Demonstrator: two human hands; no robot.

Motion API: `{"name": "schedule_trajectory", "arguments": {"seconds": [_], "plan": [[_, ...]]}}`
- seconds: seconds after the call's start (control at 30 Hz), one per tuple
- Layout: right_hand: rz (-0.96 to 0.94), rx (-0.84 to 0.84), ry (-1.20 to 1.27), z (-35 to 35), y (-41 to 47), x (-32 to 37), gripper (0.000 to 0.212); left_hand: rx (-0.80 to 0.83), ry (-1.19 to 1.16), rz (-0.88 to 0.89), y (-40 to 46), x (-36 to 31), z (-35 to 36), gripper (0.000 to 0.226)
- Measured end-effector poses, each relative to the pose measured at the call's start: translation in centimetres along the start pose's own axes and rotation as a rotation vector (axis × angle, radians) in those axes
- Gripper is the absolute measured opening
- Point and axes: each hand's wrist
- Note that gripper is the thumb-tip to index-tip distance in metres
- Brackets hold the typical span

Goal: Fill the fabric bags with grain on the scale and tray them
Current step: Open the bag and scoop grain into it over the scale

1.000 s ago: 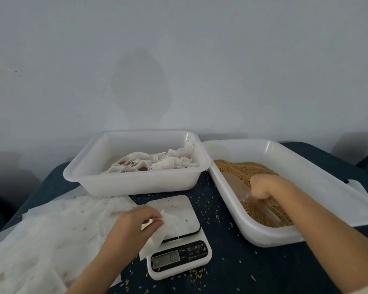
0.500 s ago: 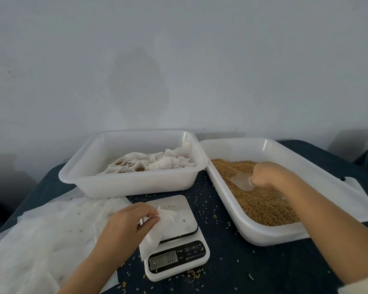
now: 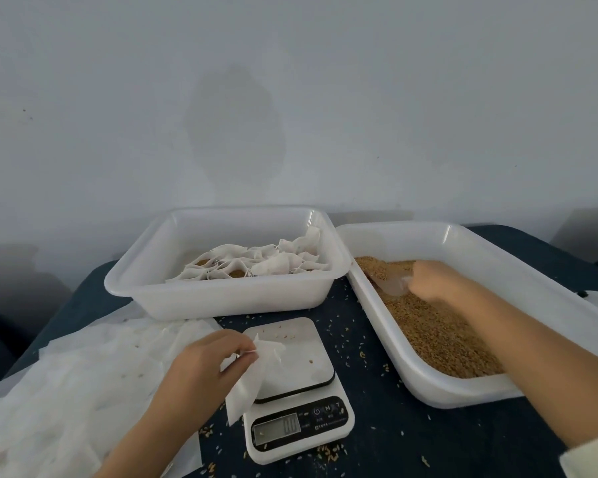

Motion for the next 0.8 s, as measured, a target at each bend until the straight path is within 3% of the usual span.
{"name": "schedule_trajectory", "arguments": {"seconds": [0.23,0.47,0.57,0.8], "plan": [[-0.111,-0.106,0.151,-0.4,-1.7,-3.4,0.033,0.009,-0.010,-0.022,0.6,0.5,0.4,0.013],[-0.307,-0.155,0.223,-4.3,-5.0,-2.5,0.012,0.053,0.066,-0.001,1.3,1.0,-1.0,0.008],[-0.446,-0.111,0.341,-5.3,-6.4,-1.3,0.010,0.093,0.122,0.006,1.7,1.4,-2.2,0.009],[-0.687,0.102,0.448,-2.9,-7.8,3.1,0.032,0.117,0.138,0.012,1.9,2.0,-4.1,0.006]]}}
Point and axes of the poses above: each hand's wrist, its own y-axis towards the middle knuckle, its own z-axis out of the palm, x = y × z, and after that the axes turned 6 degrees about -z, right-handed
